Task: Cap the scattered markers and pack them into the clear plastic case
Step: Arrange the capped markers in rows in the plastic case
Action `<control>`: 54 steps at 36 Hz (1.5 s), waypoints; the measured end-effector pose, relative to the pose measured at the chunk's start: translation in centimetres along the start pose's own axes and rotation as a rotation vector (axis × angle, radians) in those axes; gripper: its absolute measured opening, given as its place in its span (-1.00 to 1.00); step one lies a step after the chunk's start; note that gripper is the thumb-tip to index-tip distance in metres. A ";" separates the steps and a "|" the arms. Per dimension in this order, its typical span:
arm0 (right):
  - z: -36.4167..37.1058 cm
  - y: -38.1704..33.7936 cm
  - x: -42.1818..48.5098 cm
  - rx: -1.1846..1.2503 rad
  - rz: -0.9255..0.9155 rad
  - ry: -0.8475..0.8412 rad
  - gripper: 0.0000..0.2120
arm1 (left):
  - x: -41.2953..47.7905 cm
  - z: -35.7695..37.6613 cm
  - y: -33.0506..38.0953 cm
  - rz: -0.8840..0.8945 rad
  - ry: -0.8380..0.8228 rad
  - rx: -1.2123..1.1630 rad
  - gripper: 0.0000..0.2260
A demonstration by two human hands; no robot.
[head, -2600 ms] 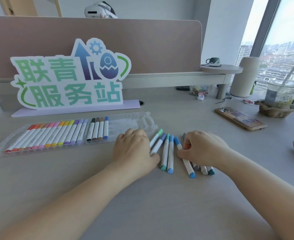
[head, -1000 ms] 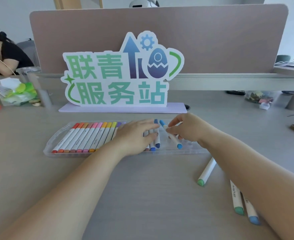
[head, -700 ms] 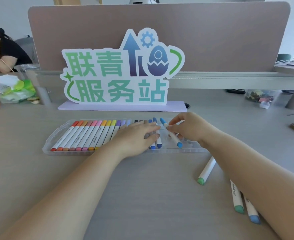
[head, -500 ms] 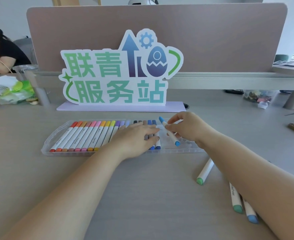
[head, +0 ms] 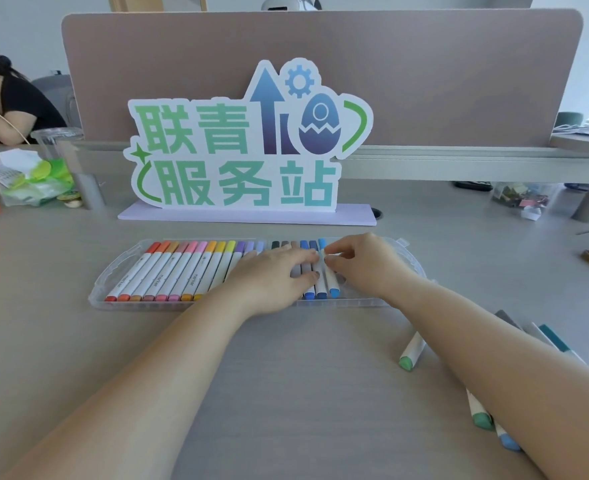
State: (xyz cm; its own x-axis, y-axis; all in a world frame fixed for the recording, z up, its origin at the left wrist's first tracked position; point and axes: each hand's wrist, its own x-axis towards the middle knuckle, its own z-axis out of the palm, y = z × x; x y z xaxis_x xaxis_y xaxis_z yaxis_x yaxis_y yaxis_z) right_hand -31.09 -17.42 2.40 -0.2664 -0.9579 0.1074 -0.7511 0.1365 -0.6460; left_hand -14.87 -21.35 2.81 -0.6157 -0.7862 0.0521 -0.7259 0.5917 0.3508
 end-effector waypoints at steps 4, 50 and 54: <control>-0.3 -0.2 -0.6 -0.146 -0.089 -0.066 -0.72 | 0.4 0.4 -0.7 0.013 0.002 -0.065 -0.68; -14.7 10.3 -16.5 -0.160 0.274 0.121 -0.89 | -6.4 6.2 16.3 0.156 0.164 -0.089 -0.83; -15.0 10.3 -17.0 -0.229 0.359 -0.026 -0.75 | -6.4 6.0 16.6 0.078 0.183 -0.007 -0.84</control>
State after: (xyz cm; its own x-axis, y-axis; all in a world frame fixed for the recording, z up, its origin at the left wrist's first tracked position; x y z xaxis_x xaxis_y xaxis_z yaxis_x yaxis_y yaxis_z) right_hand -43.42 4.03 5.27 -0.5221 -0.8451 -0.1149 -0.7291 0.5122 -0.4540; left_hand -24.87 -5.41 2.68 -0.6034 -0.7578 0.2482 -0.6756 0.6512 0.3458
